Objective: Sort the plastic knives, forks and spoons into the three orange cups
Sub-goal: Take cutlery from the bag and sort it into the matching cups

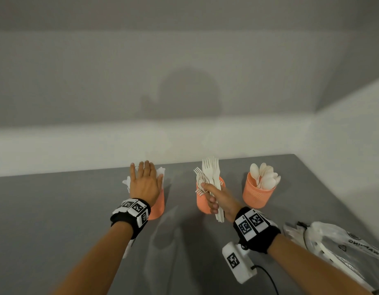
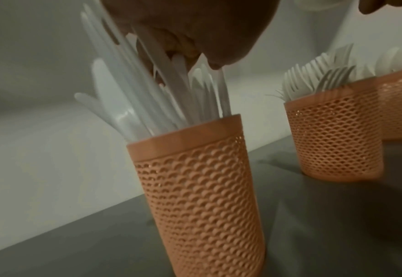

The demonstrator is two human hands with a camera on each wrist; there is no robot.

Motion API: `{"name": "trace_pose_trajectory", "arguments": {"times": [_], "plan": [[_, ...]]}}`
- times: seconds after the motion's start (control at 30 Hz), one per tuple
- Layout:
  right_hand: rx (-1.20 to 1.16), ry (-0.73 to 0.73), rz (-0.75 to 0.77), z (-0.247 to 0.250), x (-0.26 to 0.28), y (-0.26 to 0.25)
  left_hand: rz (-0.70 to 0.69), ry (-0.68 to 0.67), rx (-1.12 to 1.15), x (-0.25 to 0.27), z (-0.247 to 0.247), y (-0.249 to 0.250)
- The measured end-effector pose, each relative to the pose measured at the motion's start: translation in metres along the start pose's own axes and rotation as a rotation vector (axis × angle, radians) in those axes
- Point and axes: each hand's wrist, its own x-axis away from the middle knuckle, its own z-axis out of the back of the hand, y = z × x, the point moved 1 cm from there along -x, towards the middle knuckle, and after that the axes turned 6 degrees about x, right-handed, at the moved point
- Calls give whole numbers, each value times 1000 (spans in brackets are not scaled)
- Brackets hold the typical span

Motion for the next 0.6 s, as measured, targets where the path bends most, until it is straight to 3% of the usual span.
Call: {"name": "trace_pose_trajectory", "arguments": {"times": [0.17, 0.27, 0.33, 0.4, 0.47, 0.53, 0.6], "plan": [[-49, 2, -8, -2, 1, -1, 57, -74, -36, -1, 6, -1], [-43, 2, 5, -4, 1, -1, 98, -216, 9, 1, 10, 2], [5, 27, 14, -4, 1, 0, 68, -150, 87, 2, 19, 7], [77, 85, 38, -4, 1, 1, 18, 25, 315, 3, 36, 22], [122, 181, 126, -6, 1, 2, 34, 117, 655, 6, 51, 42], [162, 289, 220, -9, -2, 4, 112, 49, 943, 12, 61, 66], [254, 340, 246, -12, -6, 10, 203, -119, 1119, 22, 59, 87]]}}
